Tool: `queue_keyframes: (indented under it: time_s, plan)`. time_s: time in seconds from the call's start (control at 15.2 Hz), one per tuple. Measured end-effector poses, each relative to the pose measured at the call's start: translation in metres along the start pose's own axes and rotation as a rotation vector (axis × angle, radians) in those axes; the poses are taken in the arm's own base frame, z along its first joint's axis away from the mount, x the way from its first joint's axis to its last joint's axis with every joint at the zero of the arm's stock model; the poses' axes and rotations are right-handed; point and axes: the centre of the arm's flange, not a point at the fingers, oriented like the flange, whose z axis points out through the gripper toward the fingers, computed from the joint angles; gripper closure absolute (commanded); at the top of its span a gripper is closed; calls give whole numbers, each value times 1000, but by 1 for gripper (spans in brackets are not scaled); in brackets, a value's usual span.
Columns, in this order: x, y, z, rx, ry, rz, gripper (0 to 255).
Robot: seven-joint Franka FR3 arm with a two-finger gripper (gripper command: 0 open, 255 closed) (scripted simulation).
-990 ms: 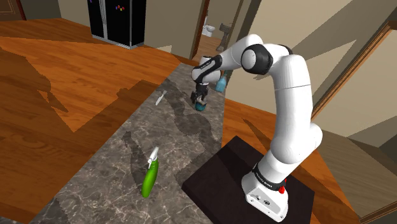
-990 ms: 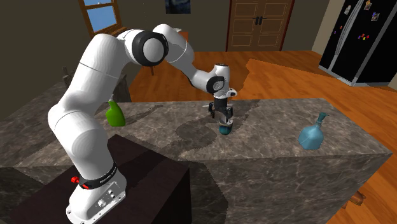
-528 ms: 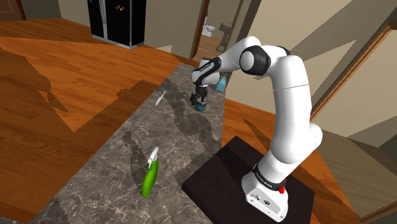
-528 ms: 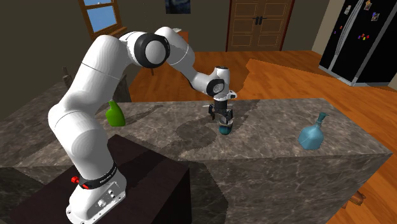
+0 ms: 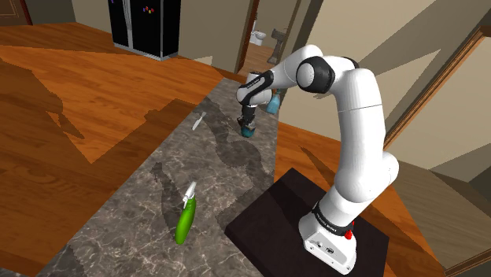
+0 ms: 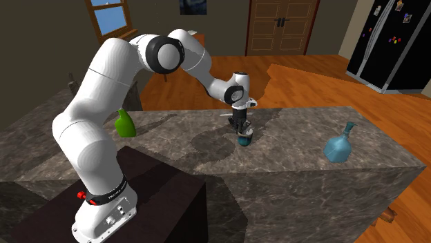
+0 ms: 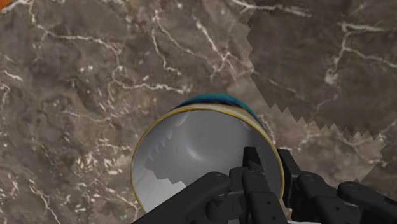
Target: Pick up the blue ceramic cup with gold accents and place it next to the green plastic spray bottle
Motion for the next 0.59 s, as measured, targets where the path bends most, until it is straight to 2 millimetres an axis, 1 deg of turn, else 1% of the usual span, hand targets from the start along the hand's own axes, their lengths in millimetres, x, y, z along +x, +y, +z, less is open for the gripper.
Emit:
queue_keyframes:
  time_s: [0.33, 0.59]
  plan:
    - [0, 0, -2, 0, 0, 0, 255]
    - [-1, 2, -21, 0, 0, 0, 255]
